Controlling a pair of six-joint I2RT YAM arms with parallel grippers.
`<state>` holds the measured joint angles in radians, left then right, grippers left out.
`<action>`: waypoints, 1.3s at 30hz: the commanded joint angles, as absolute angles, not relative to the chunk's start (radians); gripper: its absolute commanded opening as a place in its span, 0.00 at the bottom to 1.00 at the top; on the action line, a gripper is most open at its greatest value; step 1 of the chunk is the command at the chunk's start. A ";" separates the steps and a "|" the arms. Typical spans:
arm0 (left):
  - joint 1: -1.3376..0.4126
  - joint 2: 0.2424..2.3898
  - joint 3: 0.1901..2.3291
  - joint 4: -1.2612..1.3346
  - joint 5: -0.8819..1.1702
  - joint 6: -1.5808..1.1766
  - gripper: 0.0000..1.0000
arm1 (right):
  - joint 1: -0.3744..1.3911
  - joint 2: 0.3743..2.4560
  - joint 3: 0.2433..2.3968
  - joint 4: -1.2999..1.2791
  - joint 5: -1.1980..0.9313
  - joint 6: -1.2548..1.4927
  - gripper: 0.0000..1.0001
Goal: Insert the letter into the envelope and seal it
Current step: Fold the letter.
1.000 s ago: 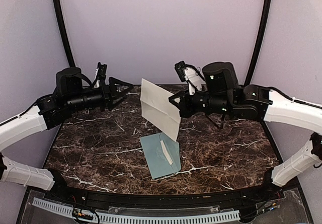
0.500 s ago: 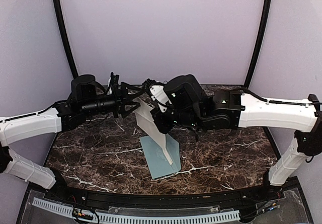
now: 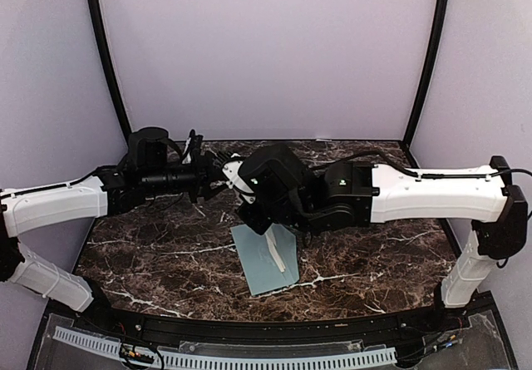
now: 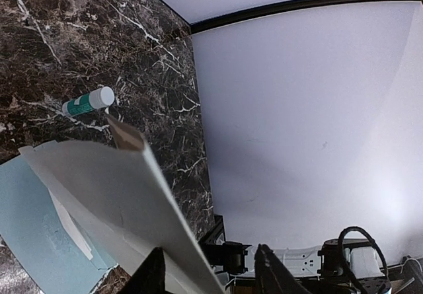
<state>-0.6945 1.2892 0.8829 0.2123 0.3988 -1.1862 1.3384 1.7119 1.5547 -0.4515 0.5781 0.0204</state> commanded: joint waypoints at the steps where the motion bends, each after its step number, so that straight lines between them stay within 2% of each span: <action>1: -0.699 1.288 0.924 0.149 0.398 -1.160 0.41 | 1.349 1.722 1.595 -0.456 0.639 0.006 0.00; 10: -0.699 1.331 0.945 0.112 0.444 -1.138 0.23 | 1.376 1.771 1.629 -0.493 0.700 -0.066 0.00; 17: -0.698 1.346 0.947 0.109 0.452 -1.148 0.01 | 1.396 1.809 1.646 -0.514 0.743 -0.096 0.00; 20: -0.698 1.344 0.936 0.122 0.451 -1.163 0.00 | 1.399 1.815 1.644 -0.517 0.759 -0.099 0.01; 23: -0.698 1.338 0.934 0.129 0.438 -1.169 0.00 | 1.399 1.817 1.642 -0.519 0.767 -0.102 0.22; 24: -0.696 1.335 0.934 0.131 0.433 -1.168 0.00 | 1.400 1.814 1.639 -0.520 0.768 -0.098 0.34; 30: -0.671 1.292 0.937 0.137 0.376 -1.133 0.00 | 1.401 1.746 1.590 -0.508 0.712 -0.036 0.75; 35: -0.632 1.221 0.912 0.149 0.336 -1.067 0.00 | 1.396 1.594 1.494 -0.425 0.607 0.011 0.94; 39: -0.611 1.175 0.899 0.190 0.354 -0.980 0.00 | 1.342 1.469 1.412 -0.340 0.486 0.088 0.99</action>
